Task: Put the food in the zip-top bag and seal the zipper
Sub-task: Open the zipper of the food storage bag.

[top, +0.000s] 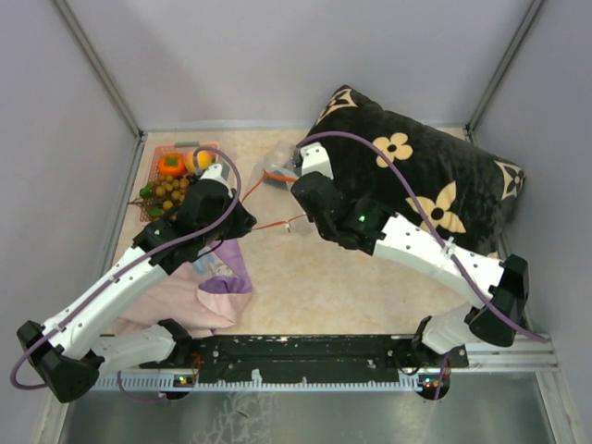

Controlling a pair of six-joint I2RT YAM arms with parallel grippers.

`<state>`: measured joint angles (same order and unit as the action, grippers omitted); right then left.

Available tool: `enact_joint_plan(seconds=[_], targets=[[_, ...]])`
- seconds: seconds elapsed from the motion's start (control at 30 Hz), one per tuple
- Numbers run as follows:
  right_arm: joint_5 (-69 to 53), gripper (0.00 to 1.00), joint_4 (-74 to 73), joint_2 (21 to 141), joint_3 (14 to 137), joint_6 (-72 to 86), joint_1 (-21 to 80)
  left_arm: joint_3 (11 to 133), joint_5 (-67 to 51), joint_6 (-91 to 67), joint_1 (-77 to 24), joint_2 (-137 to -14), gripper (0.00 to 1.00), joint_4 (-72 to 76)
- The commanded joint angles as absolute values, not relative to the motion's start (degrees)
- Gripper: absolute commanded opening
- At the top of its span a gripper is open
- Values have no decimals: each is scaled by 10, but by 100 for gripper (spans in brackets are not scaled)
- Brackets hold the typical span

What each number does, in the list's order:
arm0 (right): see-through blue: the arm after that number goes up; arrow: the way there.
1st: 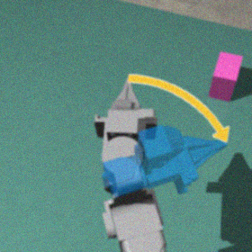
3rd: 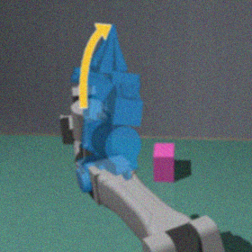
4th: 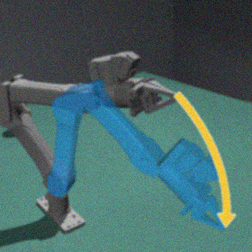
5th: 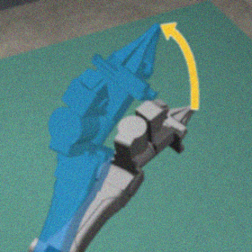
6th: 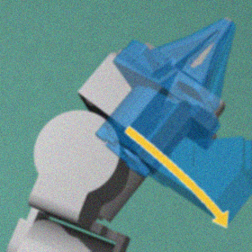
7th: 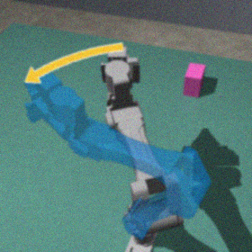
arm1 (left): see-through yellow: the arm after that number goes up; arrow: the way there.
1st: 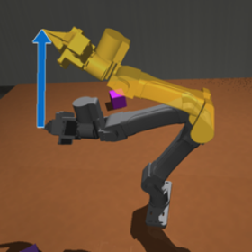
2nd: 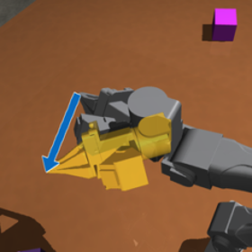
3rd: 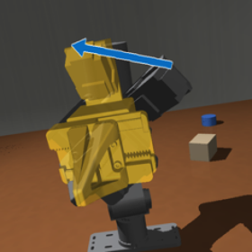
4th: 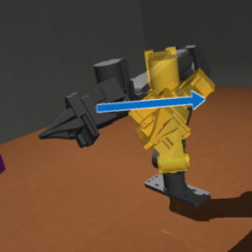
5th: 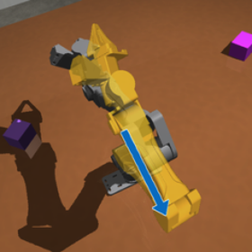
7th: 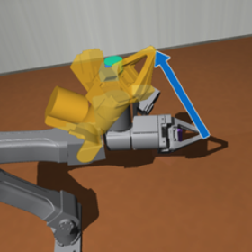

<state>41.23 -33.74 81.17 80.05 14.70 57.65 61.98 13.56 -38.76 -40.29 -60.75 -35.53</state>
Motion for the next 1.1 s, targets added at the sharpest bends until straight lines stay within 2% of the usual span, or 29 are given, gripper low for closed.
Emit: enact_joint_plan(seconds=[0.0,0.17,0.3,0.4,0.53,0.73,0.83,1.0,1.07], targets=[[372,5,-337,765,801,109,564,622,88,-358,-402,-618,0,-360],[313,24,-255,752,743,142,564,599,-10,-383,-403,-624,0,-298],[294,46,-193,754,701,159,565,591,-44,-401,-403,-625,0,-274],[284,54,-169,767,692,167,564,590,-52,-406,-403,-626,0,-269],[255,60,-148,786,693,175,564,585,-57,-411,-403,-624,0,-260],[232,63,-120,824,695,185,564,584,-62,-411,-403,-624,0,-258],[273,61,-150,852,720,185,565,584,-54,-409,-403,-622,0,-263],[385,37,-216,871,761,154,564,587,-12,-395,-403,-620,0,-305],[430,32,-235,871,771,134,563,582,10,-390,-403,-618,0,-325]])
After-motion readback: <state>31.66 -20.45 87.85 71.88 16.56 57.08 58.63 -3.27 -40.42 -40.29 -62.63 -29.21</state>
